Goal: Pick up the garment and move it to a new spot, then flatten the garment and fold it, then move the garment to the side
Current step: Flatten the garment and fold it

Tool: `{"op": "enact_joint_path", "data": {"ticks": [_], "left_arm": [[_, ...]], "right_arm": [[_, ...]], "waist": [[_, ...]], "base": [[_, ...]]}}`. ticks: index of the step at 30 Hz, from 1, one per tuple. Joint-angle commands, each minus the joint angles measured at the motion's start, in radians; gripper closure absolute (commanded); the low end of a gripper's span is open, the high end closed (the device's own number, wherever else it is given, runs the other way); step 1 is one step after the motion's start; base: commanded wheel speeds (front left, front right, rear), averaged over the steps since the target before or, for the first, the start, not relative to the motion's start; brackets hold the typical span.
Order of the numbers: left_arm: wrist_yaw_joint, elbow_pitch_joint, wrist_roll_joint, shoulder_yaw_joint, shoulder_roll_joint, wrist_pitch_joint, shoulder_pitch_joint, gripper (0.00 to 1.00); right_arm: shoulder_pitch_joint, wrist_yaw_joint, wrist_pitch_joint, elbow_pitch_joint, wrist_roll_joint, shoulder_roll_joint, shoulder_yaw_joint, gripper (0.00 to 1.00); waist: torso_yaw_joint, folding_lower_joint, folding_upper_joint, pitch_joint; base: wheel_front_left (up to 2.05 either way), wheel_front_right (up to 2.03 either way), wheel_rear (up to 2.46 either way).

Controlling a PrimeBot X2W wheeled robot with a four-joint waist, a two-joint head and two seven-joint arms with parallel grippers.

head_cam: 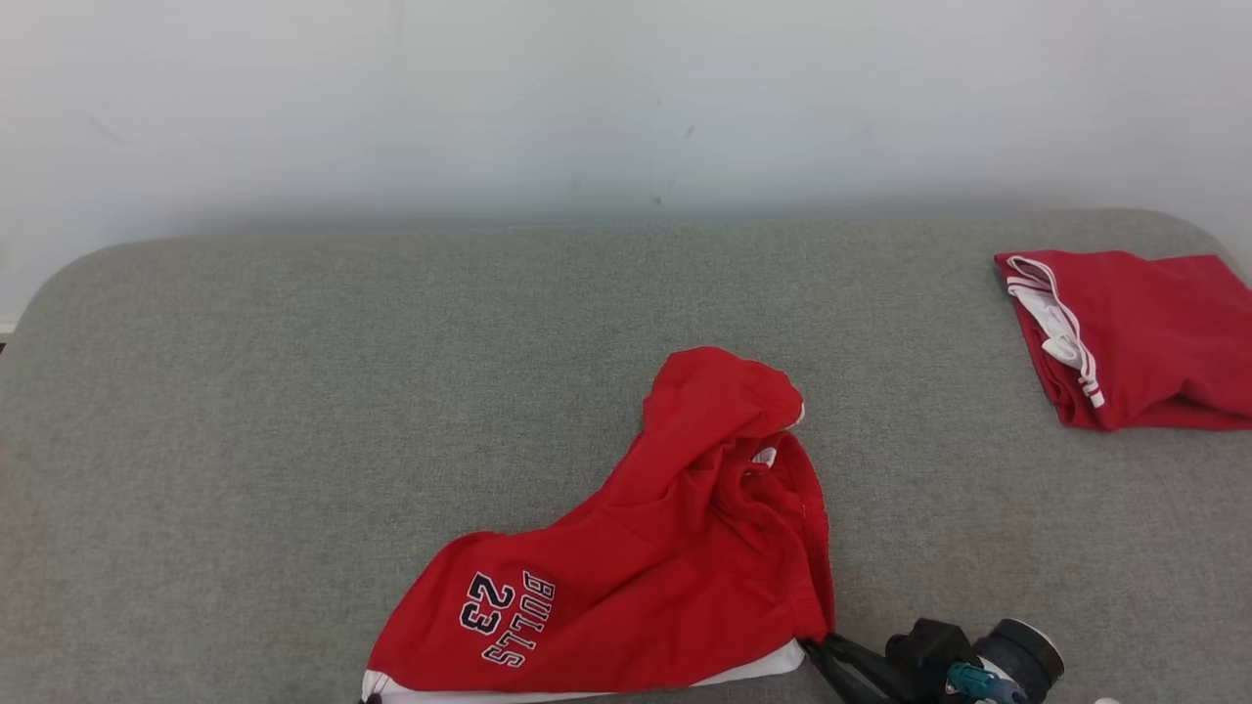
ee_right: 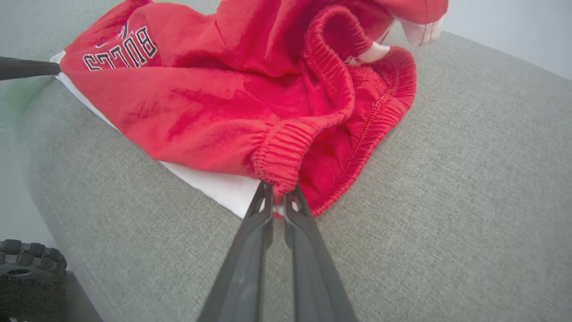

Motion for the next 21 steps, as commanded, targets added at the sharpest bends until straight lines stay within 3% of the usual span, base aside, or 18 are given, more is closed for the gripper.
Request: {"op": "enact_joint_path", "data": {"ticks": [1, 5, 11, 15, 21], "left_arm": [[-0.005, 0.024, -0.003, 0.000, 0.001, -0.017, -0.007, 1.00], [-0.013, 0.014, -0.010, 0.009, 0.004, -0.077, 0.001, 1.00], [0.040, -0.138, 0.034, 0.030, 0.048, -0.093, -0.043, 1.00], [0.065, -0.266, 0.044, 0.055, 0.090, -0.046, -0.143, 1.00], [0.039, -0.337, 0.034, 0.065, 0.128, 0.095, -0.448, 1.00]], "right_arm": [[-0.008, -0.002, -0.018, 0.002, 0.014, 0.009, 0.006, 1.00], [-0.001, -0.002, -0.043, -0.016, 0.044, -0.002, 0.003, 1.00], [-0.028, -0.002, -0.034, -0.115, 0.093, -0.017, -0.037, 1.00], [-0.097, -0.002, 0.014, -0.207, 0.140, -0.034, -0.062, 1.00], [-0.336, -0.002, 0.081, -0.263, 0.197, -0.035, -0.097, 1.00]], "waist": [[-0.005, -0.0001, -0.0001, -0.005], [-0.011, -0.0001, -0.0001, -0.017], [-0.013, -0.0001, -0.0001, -0.023], [-0.019, -0.0001, -0.0001, -0.006], [-0.052, -0.0001, -0.0001, 0.087]], "base": [[0.00, 0.00, 0.00], [0.00, 0.00, 0.00], [0.00, 0.00, 0.00], [0.00, 0.00, 0.00], [0.00, 0.00, 0.00]]}}
